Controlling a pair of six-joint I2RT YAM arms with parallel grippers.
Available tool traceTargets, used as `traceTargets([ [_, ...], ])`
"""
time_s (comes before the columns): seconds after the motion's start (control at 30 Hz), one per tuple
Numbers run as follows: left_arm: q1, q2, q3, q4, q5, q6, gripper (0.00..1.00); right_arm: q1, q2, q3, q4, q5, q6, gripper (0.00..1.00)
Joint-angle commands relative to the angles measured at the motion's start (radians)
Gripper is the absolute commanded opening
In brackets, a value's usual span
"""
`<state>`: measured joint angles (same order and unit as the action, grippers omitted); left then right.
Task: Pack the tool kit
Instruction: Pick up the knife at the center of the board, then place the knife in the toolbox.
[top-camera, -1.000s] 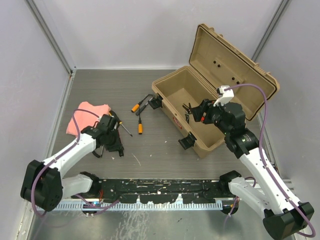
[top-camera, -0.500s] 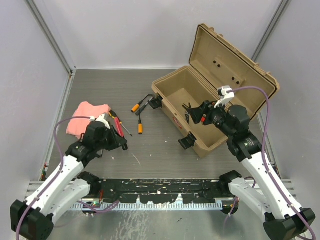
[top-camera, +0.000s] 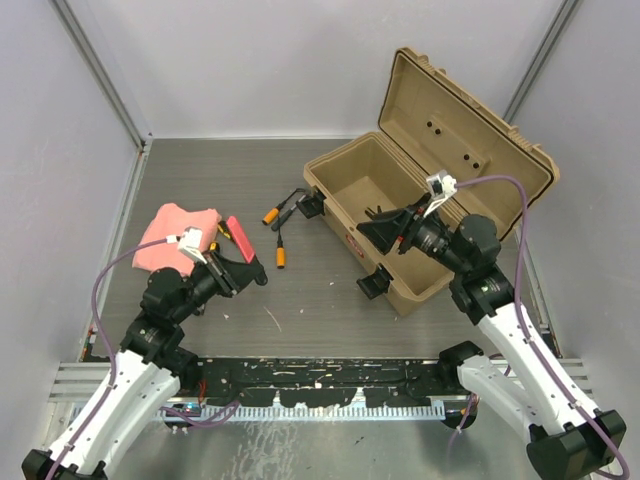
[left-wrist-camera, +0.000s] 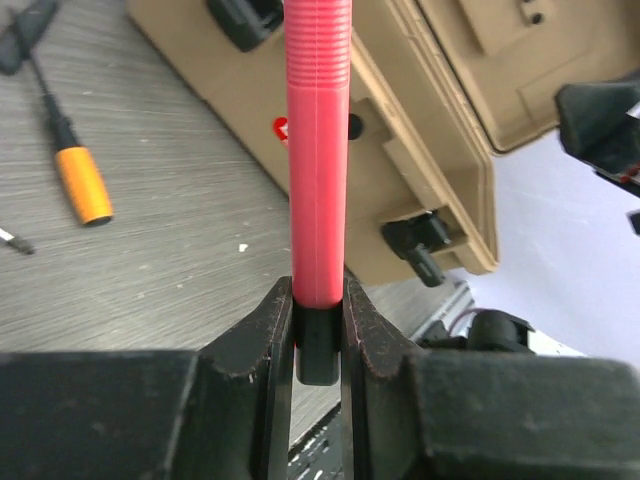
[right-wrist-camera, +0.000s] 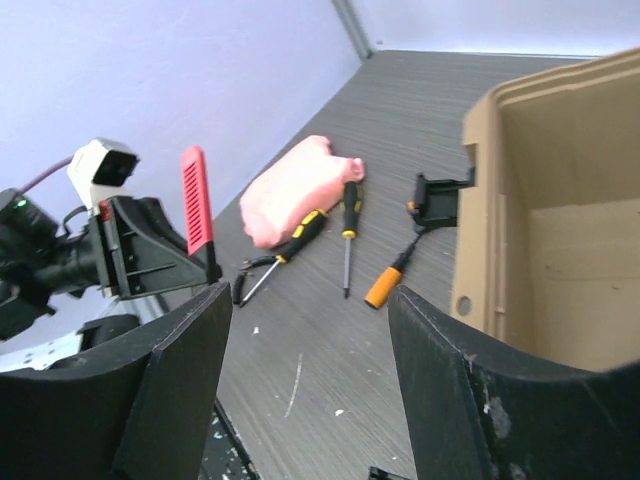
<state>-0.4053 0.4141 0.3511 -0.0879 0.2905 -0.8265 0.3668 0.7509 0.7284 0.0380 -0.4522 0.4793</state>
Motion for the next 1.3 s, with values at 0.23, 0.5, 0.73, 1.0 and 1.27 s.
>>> traceTargets([
  [0.23,0.003,0.097,0.035,0.360,0.302,-0.074,0.00,0.147,0.158,0.067,0.172,-0.270,0.066,0.70],
  [0.5,-0.005,0.103,0.019,0.435,0.445,-0.119,0.00,0.406,0.317,0.132,0.203,-0.099,0.011,0.71],
  [0.73,-0.006,0.051,-0.016,0.423,0.474,-0.104,0.00,0.467,0.414,0.145,0.341,-0.070,0.061,0.71],
  [1.0,-0.006,0.085,0.054,0.385,0.571,-0.062,0.00,0.484,0.496,0.168,0.472,-0.069,0.122,0.70],
  [1.27,-0.007,0.082,0.065,0.405,0.574,-0.076,0.00,0.539,0.564,0.208,0.501,-0.162,0.158,0.62],
])
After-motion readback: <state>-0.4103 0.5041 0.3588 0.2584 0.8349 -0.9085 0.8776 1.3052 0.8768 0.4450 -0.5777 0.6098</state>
